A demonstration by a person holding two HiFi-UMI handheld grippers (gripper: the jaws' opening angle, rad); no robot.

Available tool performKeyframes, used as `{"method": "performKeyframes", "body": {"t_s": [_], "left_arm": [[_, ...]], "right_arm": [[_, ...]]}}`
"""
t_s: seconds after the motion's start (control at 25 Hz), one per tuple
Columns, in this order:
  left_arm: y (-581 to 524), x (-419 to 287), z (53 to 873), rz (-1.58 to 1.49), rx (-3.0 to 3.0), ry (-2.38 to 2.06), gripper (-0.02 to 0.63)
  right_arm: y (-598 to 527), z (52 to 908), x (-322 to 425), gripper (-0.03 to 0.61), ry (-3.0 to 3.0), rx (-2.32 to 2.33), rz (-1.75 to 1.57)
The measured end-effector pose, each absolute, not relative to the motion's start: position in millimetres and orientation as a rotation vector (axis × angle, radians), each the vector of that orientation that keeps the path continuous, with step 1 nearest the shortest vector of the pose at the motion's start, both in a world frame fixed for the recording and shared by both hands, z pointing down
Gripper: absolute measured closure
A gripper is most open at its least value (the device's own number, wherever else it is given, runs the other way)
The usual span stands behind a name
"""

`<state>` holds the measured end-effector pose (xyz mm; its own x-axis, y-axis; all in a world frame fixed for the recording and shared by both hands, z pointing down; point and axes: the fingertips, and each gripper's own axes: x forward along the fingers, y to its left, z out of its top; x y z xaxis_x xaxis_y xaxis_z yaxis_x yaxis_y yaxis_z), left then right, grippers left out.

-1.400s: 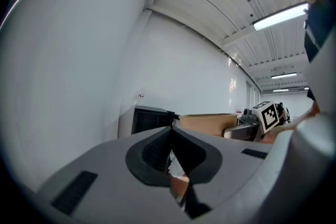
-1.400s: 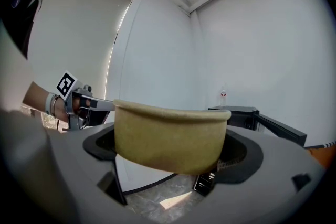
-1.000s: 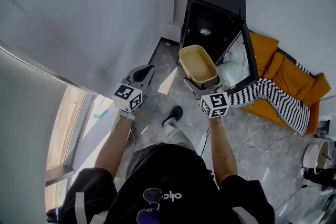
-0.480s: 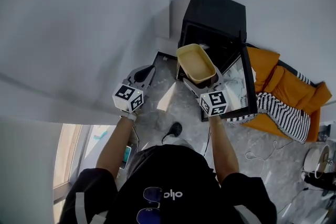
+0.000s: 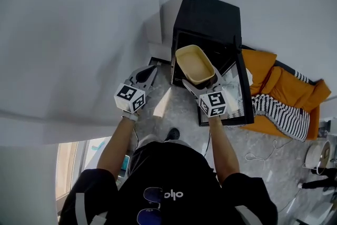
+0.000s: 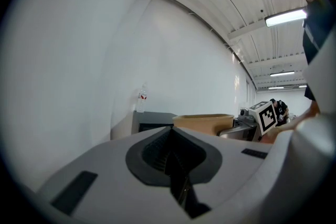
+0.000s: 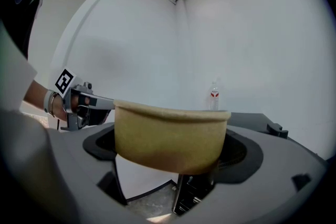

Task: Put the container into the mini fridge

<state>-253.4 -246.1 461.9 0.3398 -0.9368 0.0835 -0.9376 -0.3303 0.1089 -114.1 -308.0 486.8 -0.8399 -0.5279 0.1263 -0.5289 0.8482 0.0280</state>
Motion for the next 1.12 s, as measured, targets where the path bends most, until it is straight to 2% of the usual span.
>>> {"method": "performKeyframes", "body": {"t_s": [0.72,1.12], "left_arm": [[-341.1,-198.8,469.3,0.026,2.665,-1.374,0.606],[-390.1,-196.5,472.0,0.059,2.729,-1.189,0.606]], "right_arm": [[-348.8,498.8,-50.9,0.024,-2.734,1.169,0.044],[-377.2,502.2,-49.6,0.024,-2.637,1.346,0.098]]}}
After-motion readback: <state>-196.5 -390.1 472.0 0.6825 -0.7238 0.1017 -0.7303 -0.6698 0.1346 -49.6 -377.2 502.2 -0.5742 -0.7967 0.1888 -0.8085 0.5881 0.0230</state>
